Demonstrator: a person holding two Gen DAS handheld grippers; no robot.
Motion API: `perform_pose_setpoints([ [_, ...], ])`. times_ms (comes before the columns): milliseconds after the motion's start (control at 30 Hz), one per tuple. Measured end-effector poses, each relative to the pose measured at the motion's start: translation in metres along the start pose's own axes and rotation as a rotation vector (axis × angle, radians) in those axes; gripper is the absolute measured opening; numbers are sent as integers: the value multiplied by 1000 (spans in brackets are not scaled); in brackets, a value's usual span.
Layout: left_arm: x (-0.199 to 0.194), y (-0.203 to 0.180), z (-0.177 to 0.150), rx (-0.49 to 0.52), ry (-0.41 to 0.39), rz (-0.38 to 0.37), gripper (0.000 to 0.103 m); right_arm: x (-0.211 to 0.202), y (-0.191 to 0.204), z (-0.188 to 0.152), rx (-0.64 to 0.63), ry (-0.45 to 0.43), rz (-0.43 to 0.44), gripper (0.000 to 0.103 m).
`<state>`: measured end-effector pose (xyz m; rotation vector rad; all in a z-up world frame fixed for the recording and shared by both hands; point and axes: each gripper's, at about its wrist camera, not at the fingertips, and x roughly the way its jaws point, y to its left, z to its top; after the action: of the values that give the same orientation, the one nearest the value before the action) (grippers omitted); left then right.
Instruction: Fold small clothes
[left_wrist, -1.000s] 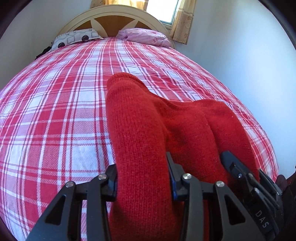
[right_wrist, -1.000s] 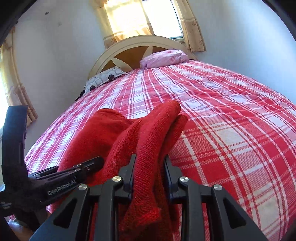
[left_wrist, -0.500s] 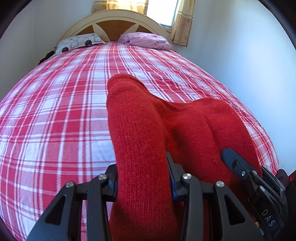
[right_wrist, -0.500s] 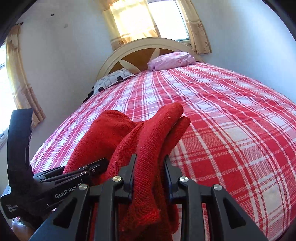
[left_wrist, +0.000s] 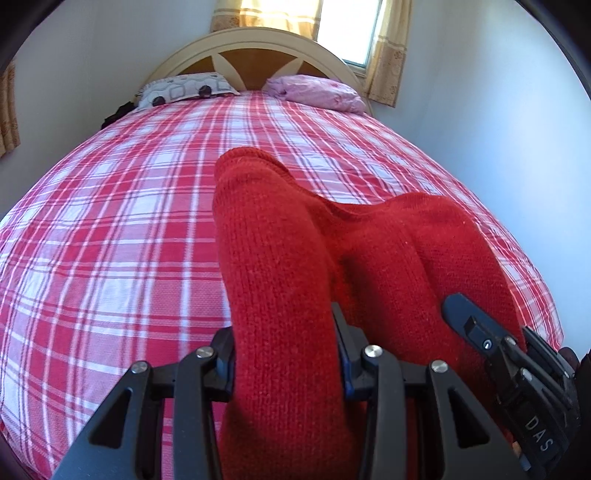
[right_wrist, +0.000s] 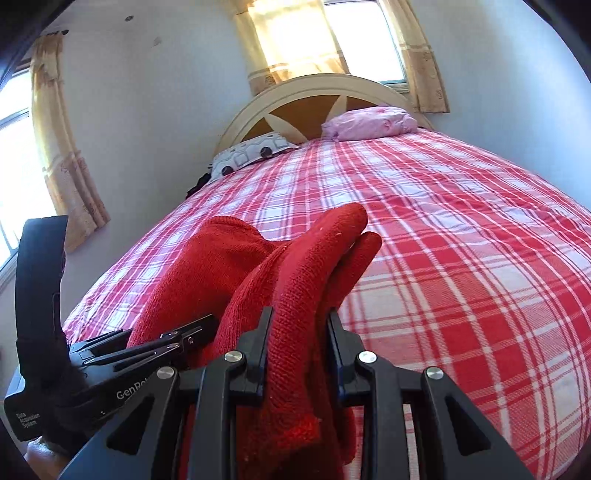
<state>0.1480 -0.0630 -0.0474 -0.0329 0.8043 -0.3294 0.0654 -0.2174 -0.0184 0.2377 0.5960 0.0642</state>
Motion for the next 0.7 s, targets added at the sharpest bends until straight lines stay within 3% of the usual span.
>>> perform_pose_setpoints([
  [700,-12,115,12,-126,-53,147,41,67,114,13,-99,45,158,27],
])
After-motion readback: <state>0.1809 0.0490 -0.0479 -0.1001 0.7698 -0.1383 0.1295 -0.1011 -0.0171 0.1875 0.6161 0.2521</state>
